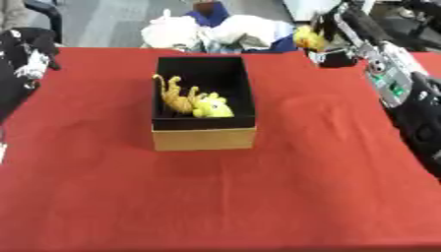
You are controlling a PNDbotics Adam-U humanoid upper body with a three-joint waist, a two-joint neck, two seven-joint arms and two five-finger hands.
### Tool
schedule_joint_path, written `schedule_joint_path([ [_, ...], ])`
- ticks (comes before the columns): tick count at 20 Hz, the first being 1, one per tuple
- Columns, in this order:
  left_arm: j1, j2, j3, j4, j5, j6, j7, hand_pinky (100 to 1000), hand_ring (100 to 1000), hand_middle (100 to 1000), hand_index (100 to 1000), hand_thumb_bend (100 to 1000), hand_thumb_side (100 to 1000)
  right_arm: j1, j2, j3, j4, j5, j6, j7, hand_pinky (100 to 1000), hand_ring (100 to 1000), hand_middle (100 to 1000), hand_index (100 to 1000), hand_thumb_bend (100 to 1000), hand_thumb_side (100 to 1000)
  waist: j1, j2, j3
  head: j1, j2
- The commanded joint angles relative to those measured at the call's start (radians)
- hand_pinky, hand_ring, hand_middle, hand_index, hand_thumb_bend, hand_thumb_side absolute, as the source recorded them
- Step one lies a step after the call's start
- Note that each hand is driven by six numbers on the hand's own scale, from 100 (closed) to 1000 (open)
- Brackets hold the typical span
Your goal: Pick up objects on the table and place them in the box.
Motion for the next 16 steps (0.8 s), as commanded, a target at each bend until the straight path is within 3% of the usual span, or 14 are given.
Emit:
schedule_joint_path([
  [1, -0.018, 0.000, -0.004, -0.033, 0.005, -0.003, -0.010, 632, 499, 539, 736, 229, 659, -0.051, 0.020, 0.000, -0.006, 0.029, -0.016, 0.010, 532, 484, 256, 320, 231, 100, 0.000, -0.014, 0.010, -0.008, -0.014],
  [7, -0.025, -0.015, -0.011, -0.053, 0.010, -0.004, -0.020, 632, 499, 538, 736, 227, 656, -0.085, 0.103, -0.001, 0.055, 0.112, -0.066, 0.017, 546, 493, 264, 331, 273, 100, 0.001, -0.009, 0.043, -0.024, -0.020],
  [11, -0.027, -0.021, -0.012, -0.057, 0.013, -0.003, -0.022, 633, 499, 537, 736, 223, 659, -0.083, 0.145, 0.013, 0.083, 0.163, -0.106, 0.027, 577, 529, 316, 391, 319, 100, 0.005, -0.006, 0.054, -0.029, -0.021],
  [13, -0.027, -0.022, -0.012, -0.057, 0.013, -0.002, -0.023, 633, 499, 537, 736, 221, 661, -0.079, 0.161, 0.026, 0.091, 0.190, -0.131, 0.044, 612, 578, 378, 466, 356, 100, 0.006, -0.005, 0.055, -0.030, -0.021],
  [14, -0.028, -0.023, -0.012, -0.057, 0.013, -0.002, -0.023, 633, 499, 537, 736, 220, 661, -0.076, 0.168, 0.034, 0.096, 0.203, -0.143, 0.063, 646, 628, 438, 529, 434, 100, 0.006, -0.005, 0.055, -0.030, -0.022],
  [15, -0.028, -0.024, -0.012, -0.057, 0.014, -0.002, -0.024, 633, 499, 537, 736, 220, 662, -0.073, 0.174, 0.042, 0.103, 0.215, -0.155, 0.096, 658, 652, 466, 555, 367, 100, 0.006, -0.004, 0.054, -0.030, -0.022],
  [16, -0.028, -0.025, -0.013, -0.057, 0.014, -0.002, -0.025, 633, 499, 537, 737, 219, 664, -0.070, 0.180, 0.051, 0.110, 0.223, -0.168, 0.140, 708, 737, 572, 662, 369, 100, 0.006, -0.004, 0.053, -0.030, -0.022],
])
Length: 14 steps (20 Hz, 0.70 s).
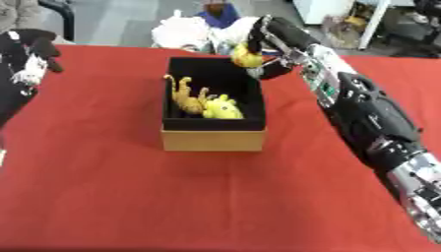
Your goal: Pick up objects on the table and place them in the box.
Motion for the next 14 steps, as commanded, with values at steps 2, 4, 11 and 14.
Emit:
schedule_joint_path([
  [2, -0.019, 0.008, 0.000, -0.021, 0.002, 0.000, -0.007, 634, 499, 537, 737, 217, 668, -0.012, 0.006, 0.030, 0.009, 0.045, -0.054, 0.183, 747, 799, 693, 763, 368, 100, 0.005, -0.012, -0.002, -0.003, -0.012],
  [4, -0.017, 0.007, 0.001, -0.019, 0.002, 0.000, -0.009, 635, 500, 538, 738, 212, 673, -0.011, 0.008, 0.036, 0.002, 0.044, -0.069, 0.292, 768, 832, 761, 827, 365, 100, 0.005, -0.011, -0.004, -0.001, -0.012],
  [11, -0.010, 0.010, 0.006, -0.017, 0.002, -0.001, -0.016, 642, 500, 539, 739, 206, 685, -0.022, -0.033, 0.031, -0.112, -0.054, -0.055, 0.443, 800, 879, 850, 885, 362, 100, 0.001, -0.015, -0.016, 0.009, -0.010],
  [14, -0.003, 0.014, 0.009, -0.015, 0.001, 0.000, -0.013, 644, 500, 538, 738, 209, 687, -0.028, -0.066, 0.032, -0.184, -0.122, -0.038, 0.441, 795, 872, 839, 878, 357, 100, -0.002, -0.019, -0.024, 0.012, -0.008],
])
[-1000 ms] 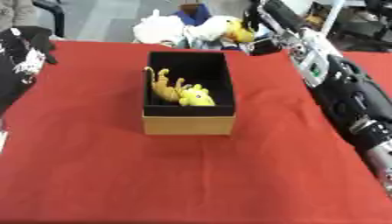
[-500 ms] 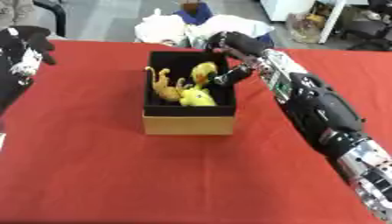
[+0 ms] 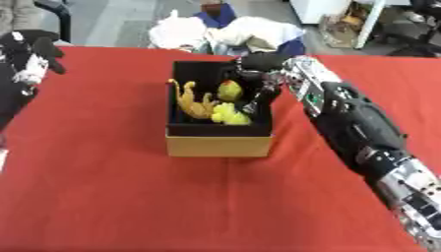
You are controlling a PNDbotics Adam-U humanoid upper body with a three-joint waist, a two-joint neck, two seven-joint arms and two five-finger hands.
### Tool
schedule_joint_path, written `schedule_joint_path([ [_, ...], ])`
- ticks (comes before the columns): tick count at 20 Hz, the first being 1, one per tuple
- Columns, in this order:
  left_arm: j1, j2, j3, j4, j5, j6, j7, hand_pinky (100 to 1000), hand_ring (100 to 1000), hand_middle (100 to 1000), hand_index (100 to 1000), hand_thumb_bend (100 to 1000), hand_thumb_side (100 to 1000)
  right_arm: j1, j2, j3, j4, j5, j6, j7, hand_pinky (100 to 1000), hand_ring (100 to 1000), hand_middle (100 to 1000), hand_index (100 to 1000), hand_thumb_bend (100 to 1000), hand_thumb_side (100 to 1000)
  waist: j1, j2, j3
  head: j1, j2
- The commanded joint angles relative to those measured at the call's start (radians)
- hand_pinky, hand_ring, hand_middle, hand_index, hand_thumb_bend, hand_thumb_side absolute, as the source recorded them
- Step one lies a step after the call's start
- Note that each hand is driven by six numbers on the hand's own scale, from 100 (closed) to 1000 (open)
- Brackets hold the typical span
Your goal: Pick up objects on the table and place them in the box.
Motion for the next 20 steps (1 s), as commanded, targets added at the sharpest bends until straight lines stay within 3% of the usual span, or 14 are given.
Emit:
schedule_joint_path([
  [1, -0.007, 0.015, 0.011, -0.015, 0.001, -0.001, 0.002, 644, 500, 538, 738, 208, 687, -0.032, -0.064, -0.004, -0.098, -0.077, 0.016, -0.005, 794, 870, 837, 877, 356, 100, 0.002, -0.020, -0.006, 0.005, -0.006],
  [6, 0.007, 0.025, 0.024, -0.011, -0.005, 0.000, 0.016, 646, 501, 538, 737, 212, 687, -0.020, -0.140, -0.001, -0.242, -0.164, 0.041, -0.069, 786, 858, 821, 867, 347, 100, -0.003, -0.027, -0.021, 0.016, -0.009],
  [10, 0.025, 0.039, 0.040, -0.001, -0.020, 0.004, 0.035, 646, 492, 534, 736, 213, 687, 0.037, -0.220, 0.006, -0.348, -0.231, 0.052, -0.112, 782, 851, 813, 866, 346, 100, -0.004, -0.028, -0.038, 0.027, -0.012],
  [15, 0.050, 0.058, 0.055, 0.010, -0.049, 0.008, 0.057, 647, 495, 536, 734, 215, 690, 0.160, -0.332, -0.008, -0.493, -0.302, 0.085, -0.159, 770, 832, 800, 867, 336, 100, -0.003, -0.024, -0.060, 0.043, -0.014],
  [18, 0.066, 0.066, 0.060, 0.016, -0.061, 0.007, 0.063, 650, 499, 540, 735, 260, 692, 0.248, -0.380, -0.034, -0.592, -0.338, 0.116, -0.199, 762, 820, 789, 870, 310, 100, 0.000, -0.021, -0.071, 0.052, -0.015],
  [20, 0.073, 0.071, 0.063, 0.020, -0.066, 0.003, 0.057, 657, 511, 553, 738, 289, 691, 0.304, -0.402, -0.057, -0.649, -0.358, 0.137, -0.226, 757, 814, 783, 873, 417, 100, 0.003, -0.021, -0.078, 0.054, -0.016],
])
